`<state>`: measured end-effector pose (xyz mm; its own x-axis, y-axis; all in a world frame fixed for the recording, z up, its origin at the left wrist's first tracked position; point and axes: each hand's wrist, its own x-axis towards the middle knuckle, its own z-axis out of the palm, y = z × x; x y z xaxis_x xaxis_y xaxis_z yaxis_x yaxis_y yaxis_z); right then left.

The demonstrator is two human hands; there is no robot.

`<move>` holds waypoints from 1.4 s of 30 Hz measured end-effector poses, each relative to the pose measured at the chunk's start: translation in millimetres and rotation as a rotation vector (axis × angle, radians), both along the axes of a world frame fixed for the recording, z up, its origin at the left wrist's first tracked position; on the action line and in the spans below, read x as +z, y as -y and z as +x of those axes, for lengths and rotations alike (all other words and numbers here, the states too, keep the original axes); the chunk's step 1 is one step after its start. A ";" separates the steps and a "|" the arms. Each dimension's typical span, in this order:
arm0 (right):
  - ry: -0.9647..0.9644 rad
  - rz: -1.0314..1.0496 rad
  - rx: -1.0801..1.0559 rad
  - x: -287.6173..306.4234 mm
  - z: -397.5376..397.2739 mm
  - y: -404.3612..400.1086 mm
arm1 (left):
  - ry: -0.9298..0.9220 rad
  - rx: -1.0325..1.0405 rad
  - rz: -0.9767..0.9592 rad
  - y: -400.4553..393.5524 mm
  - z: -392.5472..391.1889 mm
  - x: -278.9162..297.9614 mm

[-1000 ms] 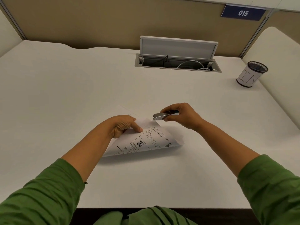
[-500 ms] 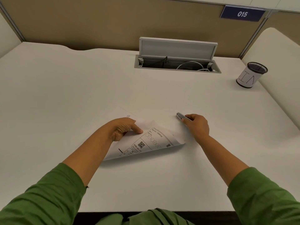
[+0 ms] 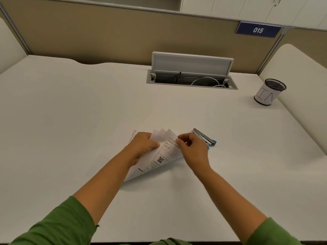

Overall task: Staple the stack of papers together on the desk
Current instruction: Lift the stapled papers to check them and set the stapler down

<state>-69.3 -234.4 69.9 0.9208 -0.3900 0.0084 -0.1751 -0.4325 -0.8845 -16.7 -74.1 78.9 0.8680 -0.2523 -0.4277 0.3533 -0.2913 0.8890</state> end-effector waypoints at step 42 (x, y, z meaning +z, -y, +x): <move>-0.309 0.425 0.147 40.8 17.5 0.6 | 0.939 -0.200 0.422 8.1 -15.4 12.4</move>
